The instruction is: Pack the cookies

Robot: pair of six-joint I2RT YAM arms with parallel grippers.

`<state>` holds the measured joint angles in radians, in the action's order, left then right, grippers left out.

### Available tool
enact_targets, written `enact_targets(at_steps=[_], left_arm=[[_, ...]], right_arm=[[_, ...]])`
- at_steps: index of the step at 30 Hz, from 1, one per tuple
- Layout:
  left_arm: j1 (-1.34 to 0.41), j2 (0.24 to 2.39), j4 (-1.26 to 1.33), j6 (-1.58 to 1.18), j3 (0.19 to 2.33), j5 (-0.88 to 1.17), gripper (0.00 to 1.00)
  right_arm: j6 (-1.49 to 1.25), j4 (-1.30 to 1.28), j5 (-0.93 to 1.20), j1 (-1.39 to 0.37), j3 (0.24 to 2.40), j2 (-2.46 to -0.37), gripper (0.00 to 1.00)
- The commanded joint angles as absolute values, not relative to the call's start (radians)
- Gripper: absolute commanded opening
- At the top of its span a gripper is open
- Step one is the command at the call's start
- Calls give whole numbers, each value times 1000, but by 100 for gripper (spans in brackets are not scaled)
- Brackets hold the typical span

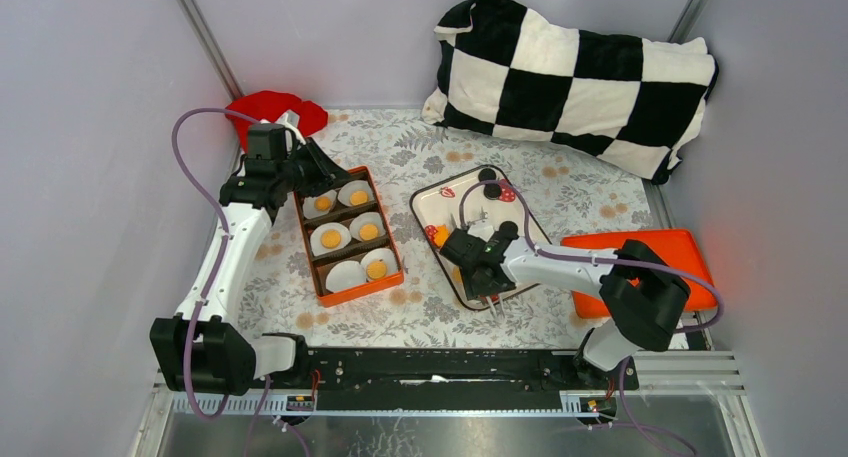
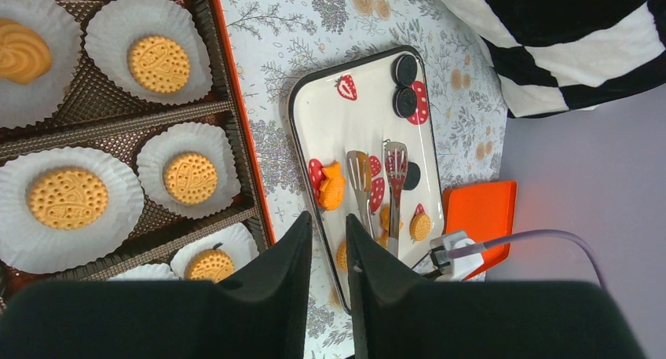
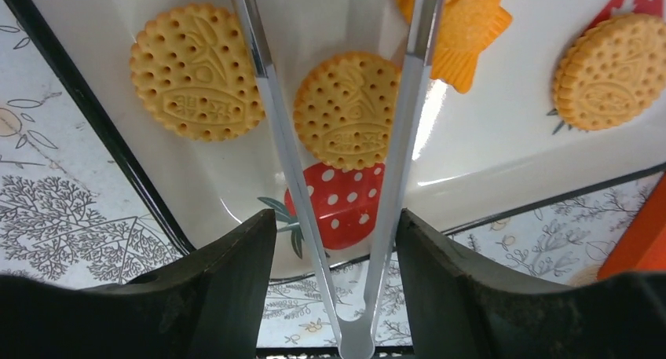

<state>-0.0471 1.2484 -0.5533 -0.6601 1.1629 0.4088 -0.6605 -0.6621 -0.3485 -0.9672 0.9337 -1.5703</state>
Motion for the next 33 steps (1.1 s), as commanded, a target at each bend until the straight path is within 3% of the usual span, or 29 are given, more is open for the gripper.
enact_targets(at_steps=[1,5,8,11,22,33], left_arm=[[-55,1258,-509,-655,1164,410,27],[-57,1257,-500,-658,1152,414,26],[-57,1257,-501,-660,1152,418,26],[-57,1251,-506,-656,1158,417,26],[-57,1232,-512,-661,1179,434,27],[-57,1238,-506,-663,1187,468,27]], right_arm=[[-686,-607,-324,-966,916,-1588,62],[-693,-583,-312,-965,897,-1617,53],[-707,-588,-302,-966,897,-1624,21],[-714,-643,-318,-968,929,-1574,14],[-657,-942,-404,-994,1206,-1352,19],[-688,-984,-500,-994,1189,-1290,29]])
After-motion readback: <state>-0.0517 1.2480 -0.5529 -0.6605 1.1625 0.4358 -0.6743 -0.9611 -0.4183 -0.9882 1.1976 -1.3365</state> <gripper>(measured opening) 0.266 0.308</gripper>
